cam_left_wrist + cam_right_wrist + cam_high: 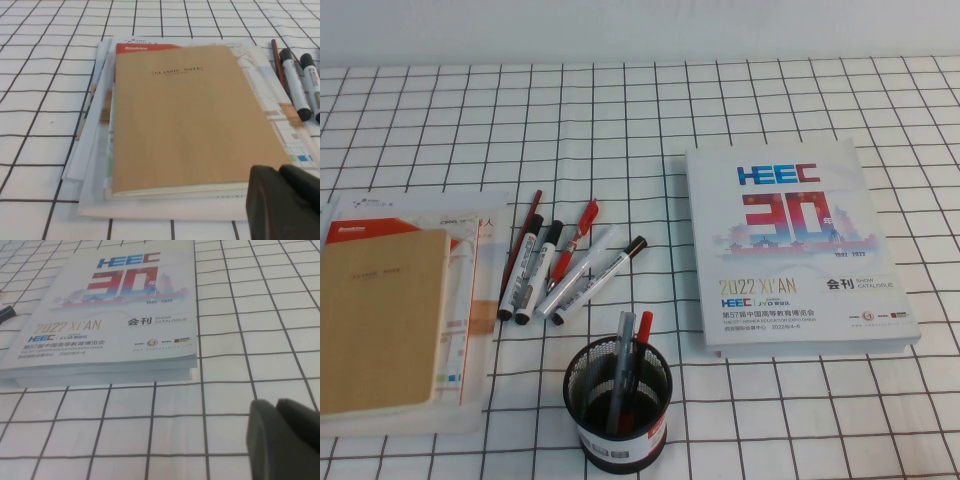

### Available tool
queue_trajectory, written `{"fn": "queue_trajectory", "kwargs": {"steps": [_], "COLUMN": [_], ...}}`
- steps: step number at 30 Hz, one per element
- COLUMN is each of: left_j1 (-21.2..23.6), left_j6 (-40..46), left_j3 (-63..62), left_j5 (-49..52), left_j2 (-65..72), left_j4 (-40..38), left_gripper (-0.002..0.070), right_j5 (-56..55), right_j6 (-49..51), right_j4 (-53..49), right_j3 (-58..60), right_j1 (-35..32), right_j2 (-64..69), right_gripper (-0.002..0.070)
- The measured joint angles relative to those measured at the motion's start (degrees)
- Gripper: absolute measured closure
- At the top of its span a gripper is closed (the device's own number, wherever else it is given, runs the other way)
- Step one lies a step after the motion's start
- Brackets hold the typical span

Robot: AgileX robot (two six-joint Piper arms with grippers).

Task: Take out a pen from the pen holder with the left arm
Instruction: 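Take a marker out of the pen holder and lay it on the table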

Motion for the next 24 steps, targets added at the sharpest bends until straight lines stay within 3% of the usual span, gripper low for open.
{"fn": "queue_trajectory", "kwargs": {"steps": [18, 24], "left_j1": [0.00, 0.00], "left_j6": [0.00, -0.24], "left_j3": [0.00, 0.00], "left_j5": [-1.15, -9.48], "left_j2": [0.00, 0.00], "left_j4": [1.83, -4.30], "left_gripper": [0.0677, 0.0677], "right_j5": [0.00, 0.00], "right_j6": [0.00, 0.00], "right_j4": [0.00, 0.00], "right_j3": [0.00, 0.00], "right_j1": [0.00, 0.00], "right_j2": [0.00, 0.00], "right_gripper": [0.0691, 0.0691]}}
